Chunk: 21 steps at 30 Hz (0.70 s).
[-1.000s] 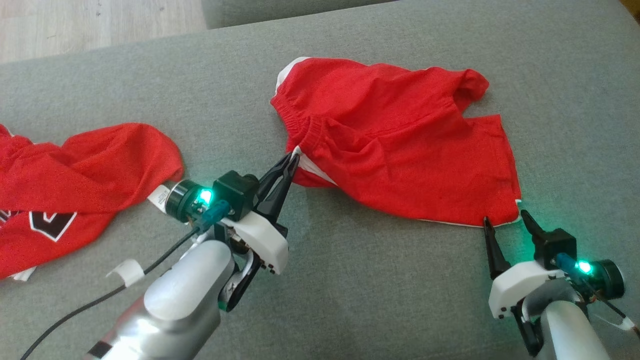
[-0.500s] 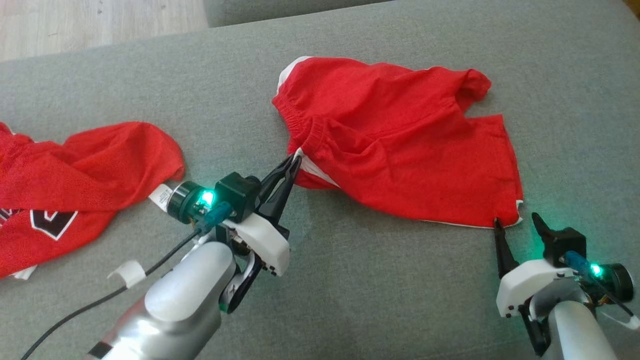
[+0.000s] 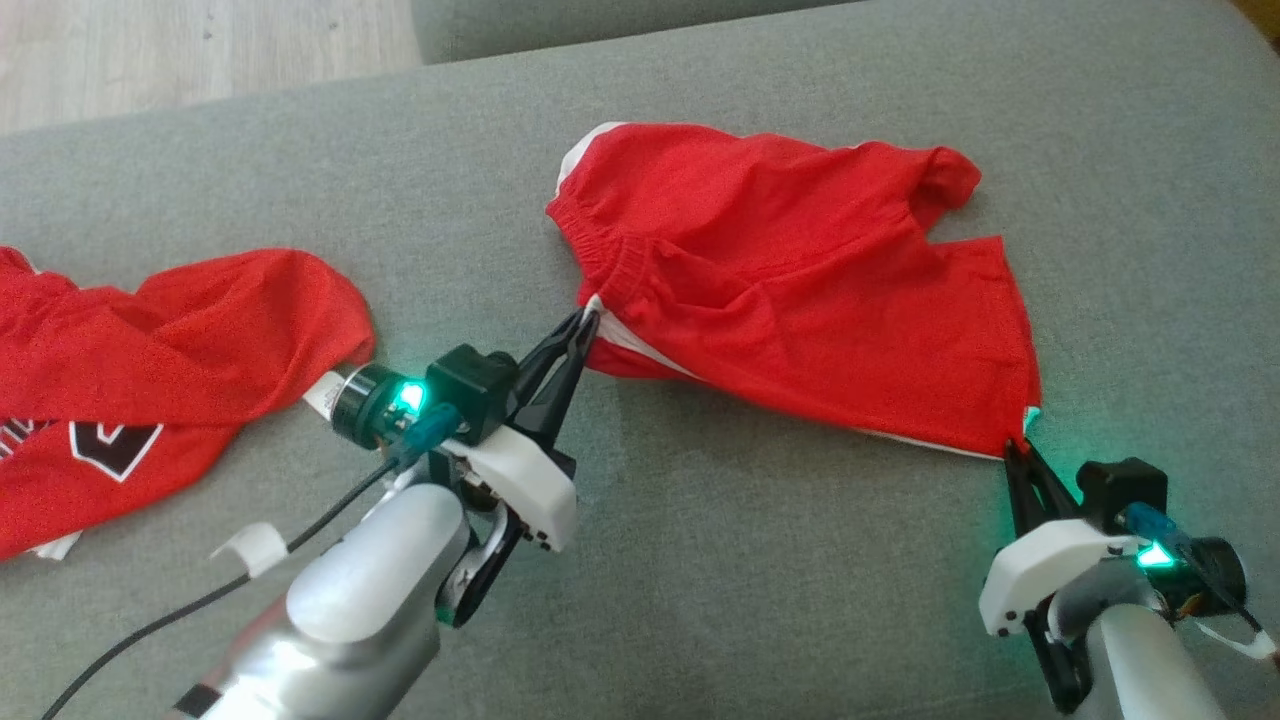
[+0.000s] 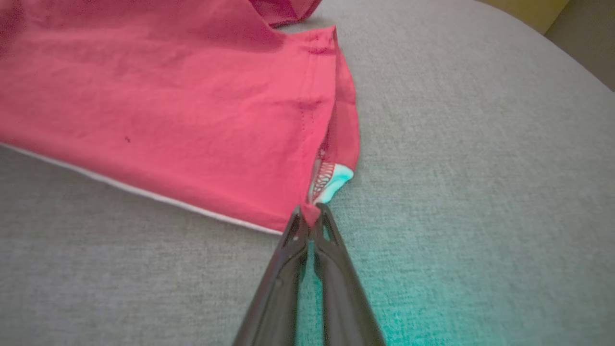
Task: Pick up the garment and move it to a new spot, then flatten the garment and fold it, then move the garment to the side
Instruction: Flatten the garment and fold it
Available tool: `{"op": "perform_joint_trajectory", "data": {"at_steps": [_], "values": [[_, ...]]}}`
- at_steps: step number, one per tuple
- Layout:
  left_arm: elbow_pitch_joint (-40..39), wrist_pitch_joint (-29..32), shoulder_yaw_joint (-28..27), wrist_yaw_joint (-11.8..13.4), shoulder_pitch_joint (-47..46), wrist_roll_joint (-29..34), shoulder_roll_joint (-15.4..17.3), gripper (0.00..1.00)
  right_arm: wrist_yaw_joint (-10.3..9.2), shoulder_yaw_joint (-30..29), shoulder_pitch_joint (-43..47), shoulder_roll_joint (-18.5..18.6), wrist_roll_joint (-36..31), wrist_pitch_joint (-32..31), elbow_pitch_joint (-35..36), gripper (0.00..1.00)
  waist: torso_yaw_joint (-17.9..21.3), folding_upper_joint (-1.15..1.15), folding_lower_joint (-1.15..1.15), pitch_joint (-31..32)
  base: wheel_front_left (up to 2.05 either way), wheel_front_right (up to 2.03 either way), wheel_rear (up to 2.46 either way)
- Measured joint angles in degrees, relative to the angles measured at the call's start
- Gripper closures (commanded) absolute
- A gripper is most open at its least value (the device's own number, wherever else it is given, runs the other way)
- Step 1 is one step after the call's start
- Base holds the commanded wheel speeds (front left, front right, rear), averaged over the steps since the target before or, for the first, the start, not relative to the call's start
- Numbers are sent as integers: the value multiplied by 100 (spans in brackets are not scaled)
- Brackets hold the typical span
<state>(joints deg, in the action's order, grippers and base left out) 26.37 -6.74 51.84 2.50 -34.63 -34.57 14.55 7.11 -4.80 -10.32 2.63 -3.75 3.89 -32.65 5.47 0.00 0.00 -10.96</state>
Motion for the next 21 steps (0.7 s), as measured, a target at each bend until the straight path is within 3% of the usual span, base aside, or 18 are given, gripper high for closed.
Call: {"op": "perform_joint_trajectory", "data": {"at_steps": [9,17,21], "values": [[-81,-301,-172,108,236,-129,162,100,0,372,-153,0,737,337,457,100,8,0,0,217,0,0,0],[-449,-492,-548,180,92,-170,471,100,0,888,-1038,7,1239,417,1444,100,25,0,0,526,0,0,0],[-662,-469,-764,180,-403,-218,608,100,0,909,-1681,20,1471,360,1701,100,-2,0,0,679,0,0,0]]}}
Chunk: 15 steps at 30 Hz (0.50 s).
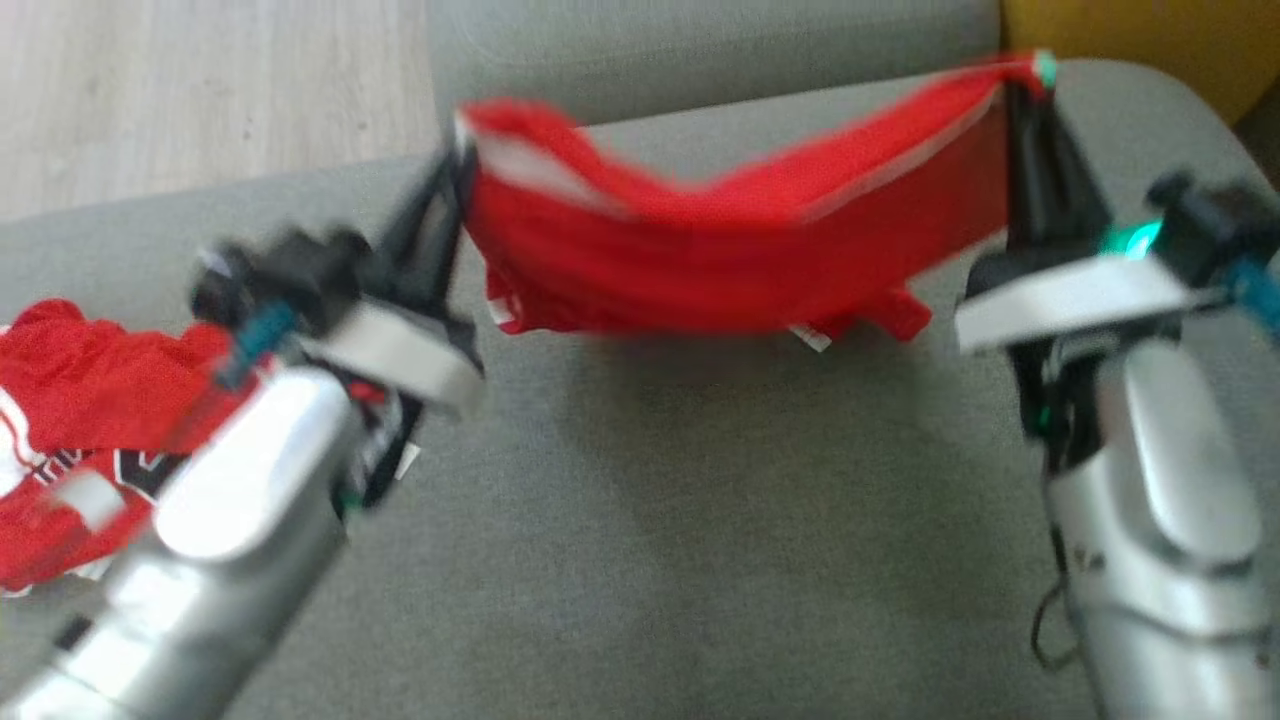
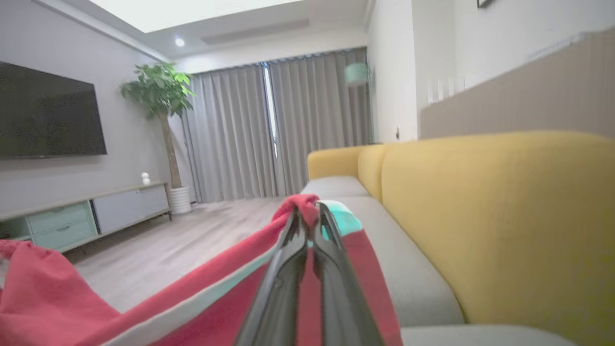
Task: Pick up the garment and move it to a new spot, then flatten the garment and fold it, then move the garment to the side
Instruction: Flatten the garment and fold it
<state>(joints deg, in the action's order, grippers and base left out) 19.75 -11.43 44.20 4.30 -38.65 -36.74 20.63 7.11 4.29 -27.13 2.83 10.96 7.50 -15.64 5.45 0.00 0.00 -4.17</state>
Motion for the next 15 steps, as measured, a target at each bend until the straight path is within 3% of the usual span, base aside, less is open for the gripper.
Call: {"op": "perform_joint_trajectory", "data": {"at_steps": [7,15], "values": [[-255,88,-396,23,-600,-163,187,100,0,-33,-736,22,63,-154,37,100,-74,0,0,341,0,0,0],[-873,130,-504,188,-225,-287,403,100,0,-29,-506,91,63,-381,309,100,-131,0,0,625,0,0,0]]}}
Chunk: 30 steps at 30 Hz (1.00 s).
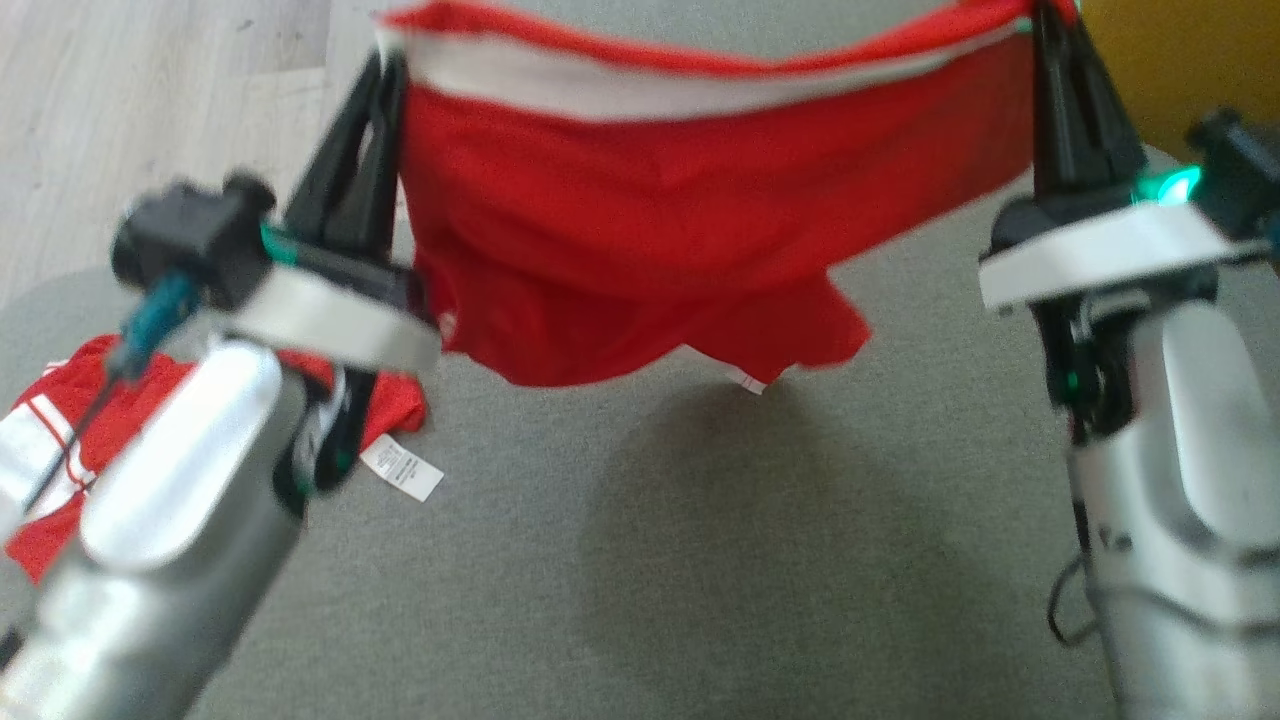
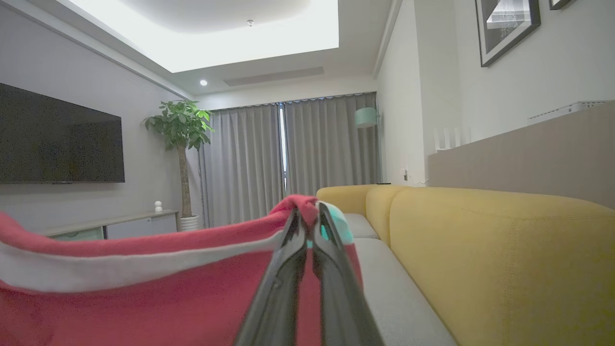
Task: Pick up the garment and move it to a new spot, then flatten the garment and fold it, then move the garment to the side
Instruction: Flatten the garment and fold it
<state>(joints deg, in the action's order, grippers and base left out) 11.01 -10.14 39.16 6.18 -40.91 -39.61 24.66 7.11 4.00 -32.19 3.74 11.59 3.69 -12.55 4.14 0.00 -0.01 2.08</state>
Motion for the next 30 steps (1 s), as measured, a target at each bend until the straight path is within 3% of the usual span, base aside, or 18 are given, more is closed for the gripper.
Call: {"op": "perform_joint_trajectory", "data": {"at_steps": [10,15,21,22,26,30], "values": [[-2129,446,-59,635,1246,-285,693,100,0,-371,1256,73,36,-888,1588,100,81,0,0,141,0,0,0],[-2337,723,-84,675,1188,-302,883,100,0,-447,1355,46,19,-1262,1927,100,176,0,0,18,0,0,0],[-1454,812,-153,335,543,-466,698,100,0,-460,619,-1,192,-1499,1047,100,259,0,0,-314,0,0,0],[-935,815,-227,122,28,-483,605,100,0,-475,22,-12,237,-1502,478,100,289,0,0,-547,0,0,0],[177,804,-257,-387,-1332,-456,309,100,0,-463,-1579,-18,181,-1114,-709,100,328,0,3,-1118,0,0,0],[1126,504,-467,-716,-2603,-370,22,100,0,-533,-3096,-16,-93,-434,-1763,100,360,0,4,-1704,0,0,0]]}}
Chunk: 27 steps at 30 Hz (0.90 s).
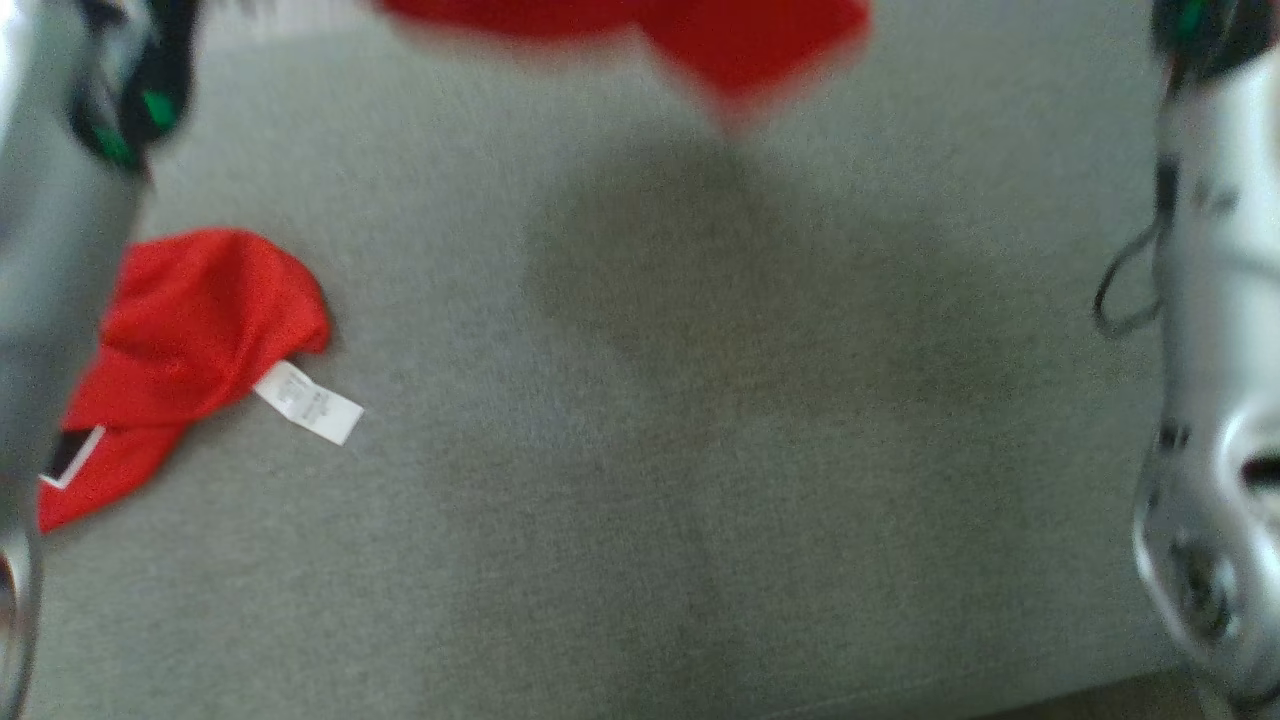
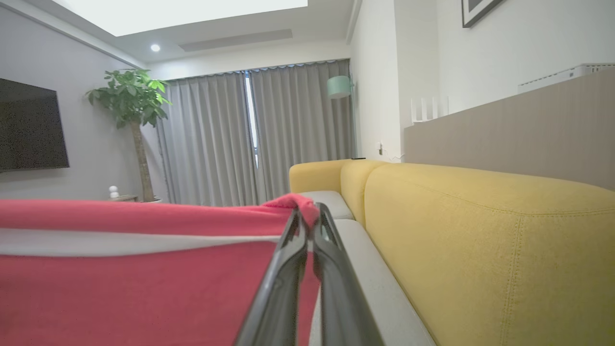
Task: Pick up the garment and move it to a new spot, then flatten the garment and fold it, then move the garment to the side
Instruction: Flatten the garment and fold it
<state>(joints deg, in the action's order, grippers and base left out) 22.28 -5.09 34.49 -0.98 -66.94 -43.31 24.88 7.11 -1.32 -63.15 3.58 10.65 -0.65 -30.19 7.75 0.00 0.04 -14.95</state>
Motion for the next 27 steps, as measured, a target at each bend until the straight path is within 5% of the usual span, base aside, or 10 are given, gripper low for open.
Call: {"op": "perform_joint_trajectory", "data": {"at_steps": [5,13,20,27], "values": [[987,-472,-85,-410,-784,93,-286,100,0,-92,-794,-1,-302,778,-1110,100,21,0,-1,-586,0,0,0],[1917,-818,426,-619,-283,33,-731,100,0,-97,-586,60,-563,1048,-2758,100,-84,0,-2,-978,0,0,0],[1904,-920,1213,-659,1039,-319,-755,100,0,811,194,327,-426,811,-3641,100,-225,0,-5,-749,0,0,0],[1592,-928,1890,-659,2048,-413,-465,100,0,1979,810,639,413,244,-3588,100,-290,0,-5,-252,0,0,0]]}}
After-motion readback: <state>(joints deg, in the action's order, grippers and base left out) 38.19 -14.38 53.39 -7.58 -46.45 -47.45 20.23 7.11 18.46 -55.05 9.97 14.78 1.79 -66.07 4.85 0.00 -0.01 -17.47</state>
